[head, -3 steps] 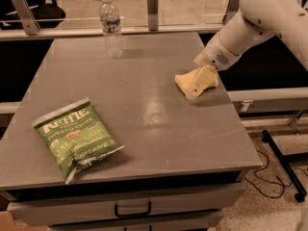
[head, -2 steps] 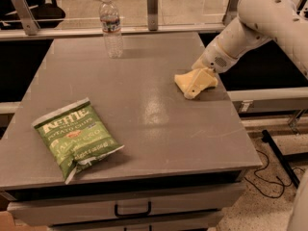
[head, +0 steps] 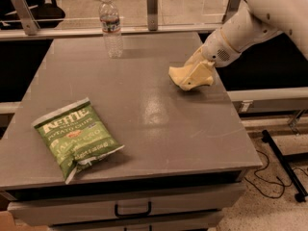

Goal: Pick sponge

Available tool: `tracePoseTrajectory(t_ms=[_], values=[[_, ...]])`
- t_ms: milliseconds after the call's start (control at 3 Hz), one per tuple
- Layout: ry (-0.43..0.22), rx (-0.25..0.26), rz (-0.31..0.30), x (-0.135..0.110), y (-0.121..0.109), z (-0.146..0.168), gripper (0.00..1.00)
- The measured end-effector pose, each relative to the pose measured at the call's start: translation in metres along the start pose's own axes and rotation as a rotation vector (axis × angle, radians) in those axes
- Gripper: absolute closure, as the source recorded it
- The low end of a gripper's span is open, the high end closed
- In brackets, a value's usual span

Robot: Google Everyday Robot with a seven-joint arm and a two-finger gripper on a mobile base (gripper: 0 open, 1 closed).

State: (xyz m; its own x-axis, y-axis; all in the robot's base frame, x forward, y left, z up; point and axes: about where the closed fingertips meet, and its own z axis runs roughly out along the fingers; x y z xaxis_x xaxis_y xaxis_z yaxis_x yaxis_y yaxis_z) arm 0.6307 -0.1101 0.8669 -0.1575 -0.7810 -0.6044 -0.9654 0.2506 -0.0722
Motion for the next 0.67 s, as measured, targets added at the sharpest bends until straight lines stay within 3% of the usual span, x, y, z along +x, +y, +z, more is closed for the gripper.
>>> tracePoseTrajectory(t_ms=[333,667], values=[[-0.128,-0.049,-0.134,-0.0656,0.0417,-0.0249,0.98],[-0.142,-0.061,-0.142,-0.0725,0.0454,-0.0222,1.00]])
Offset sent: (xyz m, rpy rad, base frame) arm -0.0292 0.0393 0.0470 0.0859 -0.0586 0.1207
